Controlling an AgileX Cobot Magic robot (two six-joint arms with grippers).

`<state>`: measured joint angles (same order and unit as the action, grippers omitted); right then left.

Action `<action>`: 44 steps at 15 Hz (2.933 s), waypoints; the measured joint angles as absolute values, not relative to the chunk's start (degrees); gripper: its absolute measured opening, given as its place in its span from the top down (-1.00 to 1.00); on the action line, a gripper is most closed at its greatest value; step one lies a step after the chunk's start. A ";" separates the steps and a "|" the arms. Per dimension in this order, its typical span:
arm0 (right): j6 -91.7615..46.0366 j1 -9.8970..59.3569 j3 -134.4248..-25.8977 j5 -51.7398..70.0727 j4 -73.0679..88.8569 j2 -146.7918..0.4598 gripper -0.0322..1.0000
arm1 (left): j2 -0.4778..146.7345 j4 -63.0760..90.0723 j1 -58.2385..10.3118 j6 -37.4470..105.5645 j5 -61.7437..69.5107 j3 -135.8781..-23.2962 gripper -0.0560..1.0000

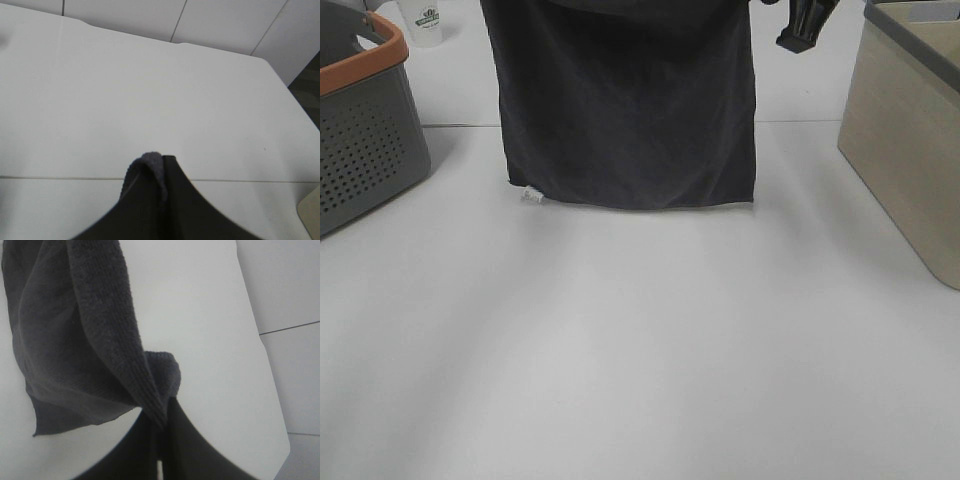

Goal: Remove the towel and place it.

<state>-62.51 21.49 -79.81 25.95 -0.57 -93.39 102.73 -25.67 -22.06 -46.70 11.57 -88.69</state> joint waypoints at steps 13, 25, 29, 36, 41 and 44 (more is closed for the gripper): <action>-50.71 13.06 -80.04 -0.86 9.63 -104.97 0.90 | 111.67 -32.60 -13.98 -42.74 -29.97 -76.78 0.89; -51.74 26.07 -33.35 -16.79 4.35 -99.06 0.90 | 105.60 -38.85 -13.81 -35.12 -46.35 -36.90 0.89; -51.62 26.18 -31.63 -16.79 4.01 -102.16 0.90 | 105.60 -40.16 -13.81 -35.12 -44.52 -34.38 0.89; -49.79 26.18 -31.63 -15.70 3.95 -102.04 -0.48 | 105.20 -44.58 -13.81 -40.28 -40.68 -34.21 -0.49; -49.50 26.18 -31.51 -3.50 3.84 -91.96 -0.57 | 94.94 -50.19 -13.69 -53.23 -24.35 -34.61 -0.54; -46.29 26.18 -33.29 -1.66 8.14 -82.22 -0.57 | 86.75 -59.24 -13.69 -64.06 -16.21 -38.96 -0.54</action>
<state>-46.29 26.18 -33.29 -1.66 8.14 -82.22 86.75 -59.24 -13.69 -64.06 -16.21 -38.96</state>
